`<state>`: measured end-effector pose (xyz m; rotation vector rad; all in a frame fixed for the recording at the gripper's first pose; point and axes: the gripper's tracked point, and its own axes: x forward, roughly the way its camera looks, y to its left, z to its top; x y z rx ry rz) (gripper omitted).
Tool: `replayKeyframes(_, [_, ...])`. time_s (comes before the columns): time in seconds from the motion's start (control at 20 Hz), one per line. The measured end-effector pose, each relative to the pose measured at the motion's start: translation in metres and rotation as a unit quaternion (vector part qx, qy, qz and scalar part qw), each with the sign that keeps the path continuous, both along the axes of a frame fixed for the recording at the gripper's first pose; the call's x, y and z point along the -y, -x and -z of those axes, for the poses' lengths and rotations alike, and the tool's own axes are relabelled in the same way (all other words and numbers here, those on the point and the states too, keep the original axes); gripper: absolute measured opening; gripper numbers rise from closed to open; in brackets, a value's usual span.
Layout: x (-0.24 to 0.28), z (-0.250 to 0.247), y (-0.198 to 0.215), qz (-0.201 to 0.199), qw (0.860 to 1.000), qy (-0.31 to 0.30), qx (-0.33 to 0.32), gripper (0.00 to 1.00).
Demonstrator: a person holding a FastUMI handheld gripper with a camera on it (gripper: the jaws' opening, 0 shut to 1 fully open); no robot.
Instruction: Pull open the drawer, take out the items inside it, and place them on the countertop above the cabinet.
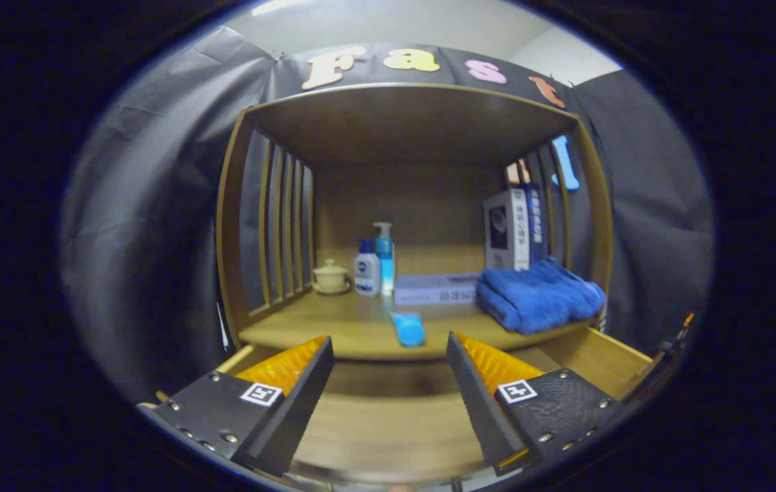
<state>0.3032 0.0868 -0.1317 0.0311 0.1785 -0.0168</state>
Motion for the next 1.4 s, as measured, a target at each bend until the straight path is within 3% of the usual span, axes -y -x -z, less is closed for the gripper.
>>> replayKeyframes(0.2, [-0.031,0.006,0.004,-0.032,0.999,-0.004,-0.007,0.99])
replayKeyframes(0.4, [-0.017,0.019,0.051,-0.024,0.999,0.007,-0.035,0.99])
replayKeyframes(0.75, [0.037,0.041,0.131,0.035,0.995,0.003,-0.091,0.98])
replayKeyframes(1.05, [0.041,0.053,0.139,0.035,0.994,0.002,-0.1,0.99])
replayKeyframes(1.4, [0.045,0.078,0.154,0.031,0.988,0.055,-0.138,0.99])
